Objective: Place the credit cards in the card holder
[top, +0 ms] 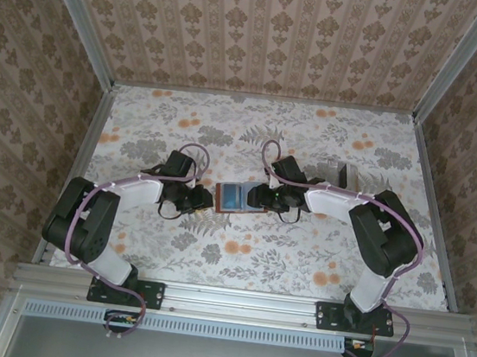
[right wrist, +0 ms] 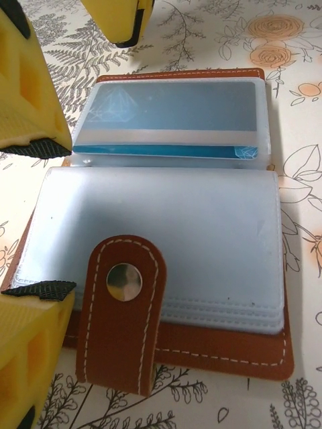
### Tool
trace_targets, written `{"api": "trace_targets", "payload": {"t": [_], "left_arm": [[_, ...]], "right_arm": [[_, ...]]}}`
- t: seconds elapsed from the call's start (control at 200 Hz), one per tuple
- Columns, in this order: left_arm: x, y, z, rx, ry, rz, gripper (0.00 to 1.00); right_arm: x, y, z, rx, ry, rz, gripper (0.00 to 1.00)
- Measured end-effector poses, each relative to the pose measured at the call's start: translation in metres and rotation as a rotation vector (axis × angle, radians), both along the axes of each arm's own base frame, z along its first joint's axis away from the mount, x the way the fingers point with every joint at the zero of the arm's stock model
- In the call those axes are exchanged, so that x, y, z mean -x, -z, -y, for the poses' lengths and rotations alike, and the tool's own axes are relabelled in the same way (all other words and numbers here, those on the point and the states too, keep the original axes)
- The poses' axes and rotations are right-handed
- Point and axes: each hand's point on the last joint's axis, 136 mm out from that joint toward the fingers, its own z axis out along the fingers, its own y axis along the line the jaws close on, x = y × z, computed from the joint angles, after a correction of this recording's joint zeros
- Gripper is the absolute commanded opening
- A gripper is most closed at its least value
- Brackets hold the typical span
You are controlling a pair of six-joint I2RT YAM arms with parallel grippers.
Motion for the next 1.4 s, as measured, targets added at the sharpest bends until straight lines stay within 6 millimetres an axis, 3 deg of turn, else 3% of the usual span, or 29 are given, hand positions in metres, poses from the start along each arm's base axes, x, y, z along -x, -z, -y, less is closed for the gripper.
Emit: {"api": "trace_targets", "payload": {"t": [0.29,0.72,1.4], "left_arm": [[0.0,0.002,0.0,0.001,0.001,0.001,0.24],[0.0,0.004,0.0,0.003,0.0,0.006,0.24],[-0.004,0.002,0.003,0.012,0.0,0.015,0.25]], "right_arm": [[-0.002,0.003,-0.009,-0.038,-0.012,0.0,0.52],[-0.005,-0.001,-0.026,-0.126,-0.021,-0.011,0.32],[-0.015,-0.007,-0.045,-0.203,-0.029,-0.019,0.36]]}}
